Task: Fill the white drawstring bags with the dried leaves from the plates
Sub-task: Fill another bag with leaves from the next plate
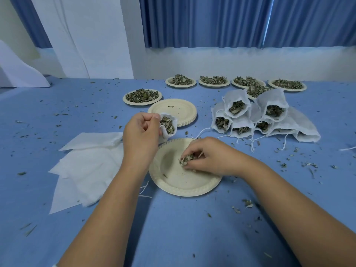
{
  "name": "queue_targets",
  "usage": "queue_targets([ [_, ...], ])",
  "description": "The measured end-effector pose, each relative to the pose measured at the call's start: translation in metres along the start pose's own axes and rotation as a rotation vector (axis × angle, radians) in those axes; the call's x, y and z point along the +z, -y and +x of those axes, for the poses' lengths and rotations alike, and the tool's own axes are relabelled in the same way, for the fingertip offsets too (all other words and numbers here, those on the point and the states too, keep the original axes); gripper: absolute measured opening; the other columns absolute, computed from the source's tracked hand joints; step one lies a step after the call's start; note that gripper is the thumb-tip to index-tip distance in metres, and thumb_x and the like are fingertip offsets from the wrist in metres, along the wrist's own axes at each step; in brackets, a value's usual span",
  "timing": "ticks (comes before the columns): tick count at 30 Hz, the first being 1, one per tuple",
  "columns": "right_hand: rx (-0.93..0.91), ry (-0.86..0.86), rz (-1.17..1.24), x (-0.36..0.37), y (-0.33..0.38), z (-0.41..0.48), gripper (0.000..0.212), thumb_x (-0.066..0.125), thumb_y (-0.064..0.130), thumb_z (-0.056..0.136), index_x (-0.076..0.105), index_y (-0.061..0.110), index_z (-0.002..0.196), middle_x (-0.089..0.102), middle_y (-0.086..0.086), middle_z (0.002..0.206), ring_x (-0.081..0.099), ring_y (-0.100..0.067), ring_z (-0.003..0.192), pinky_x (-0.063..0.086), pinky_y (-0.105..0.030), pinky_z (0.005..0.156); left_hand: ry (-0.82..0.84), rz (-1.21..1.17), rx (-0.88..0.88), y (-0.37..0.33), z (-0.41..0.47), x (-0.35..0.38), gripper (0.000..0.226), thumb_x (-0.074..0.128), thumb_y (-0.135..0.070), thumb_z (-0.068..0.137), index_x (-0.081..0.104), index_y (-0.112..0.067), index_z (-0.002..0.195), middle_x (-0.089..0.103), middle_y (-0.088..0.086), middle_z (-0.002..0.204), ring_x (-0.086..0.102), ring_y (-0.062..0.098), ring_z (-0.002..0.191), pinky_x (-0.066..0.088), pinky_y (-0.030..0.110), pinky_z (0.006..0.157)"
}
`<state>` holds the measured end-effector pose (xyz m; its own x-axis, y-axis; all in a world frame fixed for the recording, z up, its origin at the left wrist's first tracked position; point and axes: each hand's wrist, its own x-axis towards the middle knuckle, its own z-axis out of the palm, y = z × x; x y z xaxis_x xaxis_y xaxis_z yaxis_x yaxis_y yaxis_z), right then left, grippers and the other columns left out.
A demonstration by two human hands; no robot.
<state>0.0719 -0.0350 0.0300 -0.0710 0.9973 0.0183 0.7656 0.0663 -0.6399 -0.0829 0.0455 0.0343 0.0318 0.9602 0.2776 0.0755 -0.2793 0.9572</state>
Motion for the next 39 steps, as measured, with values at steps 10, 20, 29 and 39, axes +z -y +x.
queue_targets([
  [10,0.030,-0.373,0.764,-0.002,0.011,0.006,0.016,0.071,0.009,0.087,0.075,0.011,0.102,0.076,-0.004,0.089,0.066,-0.004,0.074,0.053,-0.015,0.068,0.178,0.166,0.088,0.001,-0.014,0.013,0.014,0.057,-0.022,0.096,0.065,-0.019,0.084,0.068,0.007,0.067,0.055,0.000,0.053,0.040,0.011,0.052],
  [20,0.150,-0.552,0.557,0.021,0.014,0.013,0.013,0.063,0.007,0.089,0.076,0.004,0.086,0.070,-0.023,0.082,0.055,-0.014,0.067,0.049,-0.031,0.066,0.233,0.089,0.040,0.001,-0.017,0.020,0.016,0.056,-0.022,0.096,0.065,-0.021,0.083,0.059,-0.019,0.050,0.051,-0.004,0.049,0.039,0.009,0.050],
  [29,0.220,-0.394,0.346,0.014,0.010,0.011,0.022,0.064,0.003,0.085,0.073,0.014,0.069,0.070,-0.007,0.069,0.057,-0.011,0.064,0.048,-0.030,0.067,0.348,0.162,0.069,0.004,-0.023,0.026,0.015,0.059,-0.017,0.094,0.065,-0.020,0.080,0.059,-0.011,0.053,0.052,-0.002,0.051,0.040,0.008,0.051],
  [39,0.346,-0.321,1.316,0.000,0.015,0.010,0.022,0.050,-0.012,0.091,0.061,-0.019,0.109,0.063,-0.034,0.113,0.067,-0.026,0.093,0.061,-0.027,0.073,0.324,0.141,0.054,0.007,-0.020,0.025,0.015,0.060,-0.020,0.094,0.064,-0.023,0.080,0.059,-0.008,0.057,0.053,0.001,0.054,0.040,0.009,0.051],
])
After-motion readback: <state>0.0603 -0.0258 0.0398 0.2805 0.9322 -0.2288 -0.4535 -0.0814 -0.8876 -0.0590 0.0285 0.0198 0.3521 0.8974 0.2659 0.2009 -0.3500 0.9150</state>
